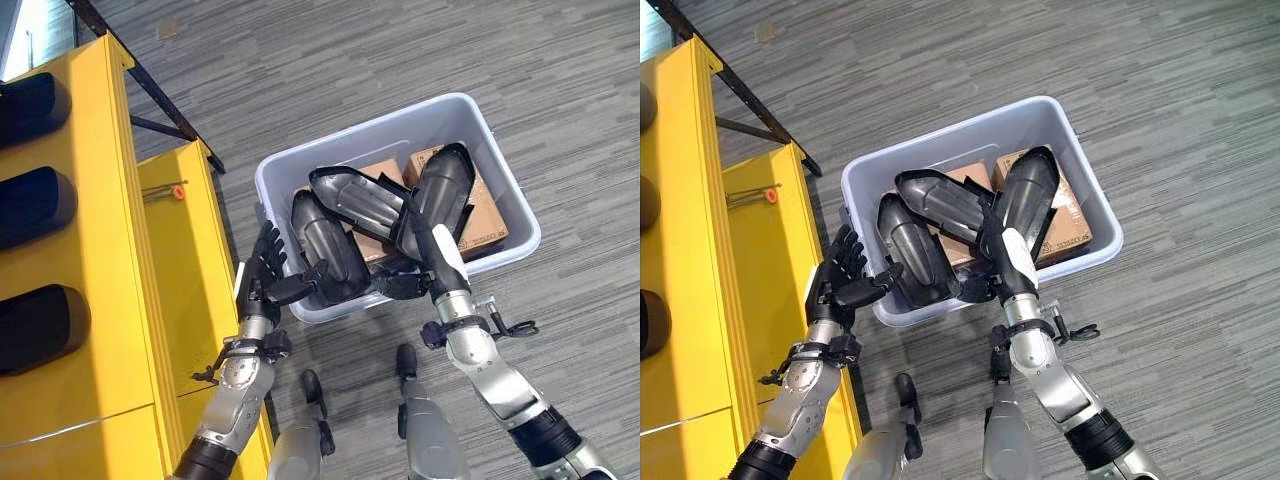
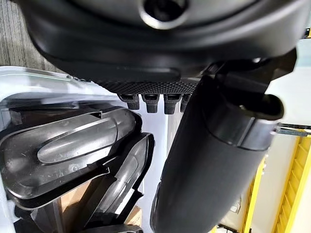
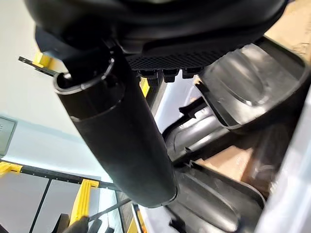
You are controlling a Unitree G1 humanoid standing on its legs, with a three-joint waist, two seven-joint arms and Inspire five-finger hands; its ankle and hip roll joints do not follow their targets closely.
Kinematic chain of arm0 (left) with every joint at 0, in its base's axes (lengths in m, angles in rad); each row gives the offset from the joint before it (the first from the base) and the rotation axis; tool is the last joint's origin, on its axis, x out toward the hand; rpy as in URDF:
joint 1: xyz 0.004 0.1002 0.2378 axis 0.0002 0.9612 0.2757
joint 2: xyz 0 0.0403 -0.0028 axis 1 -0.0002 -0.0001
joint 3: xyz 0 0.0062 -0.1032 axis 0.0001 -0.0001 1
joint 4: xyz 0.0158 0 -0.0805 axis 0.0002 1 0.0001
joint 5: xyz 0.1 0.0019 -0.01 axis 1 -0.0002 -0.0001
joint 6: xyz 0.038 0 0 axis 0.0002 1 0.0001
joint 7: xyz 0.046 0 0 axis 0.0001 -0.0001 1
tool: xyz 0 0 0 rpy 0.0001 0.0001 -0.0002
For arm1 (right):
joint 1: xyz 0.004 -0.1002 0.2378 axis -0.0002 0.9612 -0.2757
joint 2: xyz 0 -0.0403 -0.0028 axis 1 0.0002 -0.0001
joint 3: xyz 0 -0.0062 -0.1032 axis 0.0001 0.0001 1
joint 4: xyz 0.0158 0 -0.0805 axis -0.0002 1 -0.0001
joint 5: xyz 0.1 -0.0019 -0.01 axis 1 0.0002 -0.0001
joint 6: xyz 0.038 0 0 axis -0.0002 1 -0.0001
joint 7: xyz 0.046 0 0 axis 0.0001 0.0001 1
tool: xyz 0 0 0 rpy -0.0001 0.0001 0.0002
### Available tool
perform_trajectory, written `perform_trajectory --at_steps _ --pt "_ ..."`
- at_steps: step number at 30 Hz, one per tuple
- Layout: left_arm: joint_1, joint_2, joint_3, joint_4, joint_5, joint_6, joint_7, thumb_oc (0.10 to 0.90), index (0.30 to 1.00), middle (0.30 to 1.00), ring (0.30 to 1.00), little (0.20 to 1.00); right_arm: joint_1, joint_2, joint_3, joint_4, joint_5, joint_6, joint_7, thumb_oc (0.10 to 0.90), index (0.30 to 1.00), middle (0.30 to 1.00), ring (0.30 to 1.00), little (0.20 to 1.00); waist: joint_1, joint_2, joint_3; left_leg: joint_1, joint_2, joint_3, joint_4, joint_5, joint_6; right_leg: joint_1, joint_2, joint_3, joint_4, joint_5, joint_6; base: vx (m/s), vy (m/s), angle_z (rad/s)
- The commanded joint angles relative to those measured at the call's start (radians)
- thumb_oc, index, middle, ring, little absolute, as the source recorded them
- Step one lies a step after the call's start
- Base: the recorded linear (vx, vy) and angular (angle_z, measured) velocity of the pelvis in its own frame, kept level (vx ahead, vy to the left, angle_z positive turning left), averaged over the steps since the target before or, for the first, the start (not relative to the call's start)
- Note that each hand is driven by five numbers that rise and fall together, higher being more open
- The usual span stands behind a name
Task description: Move parts from the plastic box to the shelf.
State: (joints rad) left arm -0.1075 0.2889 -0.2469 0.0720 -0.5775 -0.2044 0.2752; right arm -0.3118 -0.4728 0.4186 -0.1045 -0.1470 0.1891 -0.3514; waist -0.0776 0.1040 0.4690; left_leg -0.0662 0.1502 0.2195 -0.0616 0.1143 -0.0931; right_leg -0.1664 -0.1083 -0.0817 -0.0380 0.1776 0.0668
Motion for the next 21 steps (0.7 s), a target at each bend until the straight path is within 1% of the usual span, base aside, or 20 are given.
perform_trajectory --at_steps 1,3,4,6,7,9,12,16,17,20,21 --pt "-0.046 0.017 0.019 -0.089 -0.023 -0.094 0.01 0.9 1.0 1.0 1.0 1.0 -0.12 0.013 -0.026 -0.099 -0.092 -0.047 -0.053 0.9 1.0 1.0 1.0 1.0 0.008 -0.042 -0.03 -0.024 -0.023 -0.02 0.089 -0.121 0.017 0.015 -0.053 -0.017 0.16 -0.225 0.008 0.0 0.0 0.0" --pt "-0.05 0.013 0.021 -0.092 -0.015 -0.099 0.008 0.9 1.0 1.0 1.0 1.0 -0.139 0.013 -0.019 -0.099 -0.113 -0.013 -0.041 0.9 1.0 1.0 1.0 1.0 0.01 -0.035 -0.022 -0.033 -0.028 -0.019 0.094 -0.122 0.018 0.008 -0.057 -0.015 0.159 -0.224 0.007 0.0 0.0 0.0" --pt "-0.051 0.013 0.022 -0.092 -0.014 -0.099 0.008 0.9 1.0 1.0 1.0 1.0 -0.141 0.014 -0.018 -0.098 -0.115 -0.011 -0.042 0.9 1.0 1.0 1.0 1.0 0.01 -0.035 -0.021 -0.033 -0.029 -0.019 0.094 -0.122 0.018 0.008 -0.057 -0.014 0.159 -0.224 0.007 0.0 0.0 0.0" --pt "-0.065 0.011 0.025 -0.098 -0.018 -0.109 0.013 0.9 1.0 1.0 1.0 1.0 -0.188 0.024 0.007 -0.057 -0.164 0.018 -0.088 0.9 1.0 1.0 1.0 1.0 0.015 -0.019 -0.005 -0.043 -0.036 -0.018 0.097 -0.121 0.022 -0.004 -0.065 -0.01 0.159 -0.223 0.005 -0.03 0.047 -0.01" --pt "-0.068 0.011 0.026 -0.099 -0.019 -0.108 0.015 0.9 1.0 1.0 1.0 1.0 -0.195 0.025 0.008 -0.051 -0.169 0.019 -0.095 0.9 1.0 1.0 1.0 1.0 0.016 -0.017 -0.003 -0.045 -0.037 -0.017 0.098 -0.121 0.023 -0.007 -0.066 -0.01 0.159 -0.222 0.006 -0.03 0.053 -0.06" --pt "-0.078 0.009 0.029 -0.101 -0.035 -0.099 0.02 0.9 1.0 1.0 1.0 1.0 -0.22 0.03 0.005 -0.027 -0.201 0.026 -0.134 0.9 1.0 1.0 1.0 1.0 0.016 -0.007 0.006 -0.051 -0.041 -0.018 0.098 -0.12 0.025 -0.015 -0.071 -0.008 0.161 -0.22 0.007 -0.02 0.042 -0.12" --pt "-0.089 0.001 0.028 -0.098 -0.042 -0.08 0.013 0.9 1.0 1.0 1.0 1.0 -0.256 0.036 -0.011 -0.002 -0.253 0.052 -0.162 0.9 1.0 1.0 1.0 1.0 0.016 0.005 0.02 -0.061 -0.046 -0.018 0.099 -0.119 0.028 -0.029 -0.077 -0.006 0.167 -0.22 0.008 -0.03 0.034 -0.04" --pt "-0.088 -0.005 0.025 -0.103 -0.048 -0.07 0.005 0.9 1.0 1.0 1.0 1.0 -0.288 0.033 -0.025 0.027 -0.27 0.091 -0.188 0.9 1.0 1.0 1.0 1.0 0.019 0.018 0.036 -0.073 -0.051 -0.019 0.099 -0.116 0.029 -0.043 -0.082 -0.005 0.171 -0.218 0.008 -0.02 0.018 0.0" --pt "-0.085 -0.004 0.025 -0.1 -0.058 -0.077 0.004 0.9 1.0 1.0 1.0 1.0 -0.298 0.03 -0.032 0.041 -0.272 0.109 -0.192 0.9 1.0 1.0 1.0 1.0 0.019 0.026 0.044 -0.079 -0.053 -0.018 0.098 -0.113 0.028 -0.052 -0.086 -0.006 0.175 -0.218 0.01 -0.04 0.047 0.0" --pt "-0.078 -0.009 0.021 -0.101 -0.062 -0.086 0.005 0.9 1.0 1.0 1.0 1.0 -0.298 0.023 -0.037 0.051 -0.281 0.152 -0.183 0.9 1.0 1.0 1.0 1.0 0.016 0.036 0.051 -0.093 -0.056 -0.013 0.098 -0.111 0.029 -0.074 -0.091 -0.002 0.181 -0.217 0.012 -0.02 0.03 0.0" --pt "-0.076 -0.01 0.021 -0.103 -0.063 -0.087 0.004 0.9 1.0 1.0 1.0 1.0 -0.292 0.022 -0.039 0.052 -0.294 0.156 -0.179 0.9 1.0 1.0 1.0 1.0 0.015 0.037 0.051 -0.099 -0.056 -0.01 0.097 -0.11 0.029 -0.081 -0.093 -0.001 0.181 -0.215 0.013 0.0 0.0 0.0"
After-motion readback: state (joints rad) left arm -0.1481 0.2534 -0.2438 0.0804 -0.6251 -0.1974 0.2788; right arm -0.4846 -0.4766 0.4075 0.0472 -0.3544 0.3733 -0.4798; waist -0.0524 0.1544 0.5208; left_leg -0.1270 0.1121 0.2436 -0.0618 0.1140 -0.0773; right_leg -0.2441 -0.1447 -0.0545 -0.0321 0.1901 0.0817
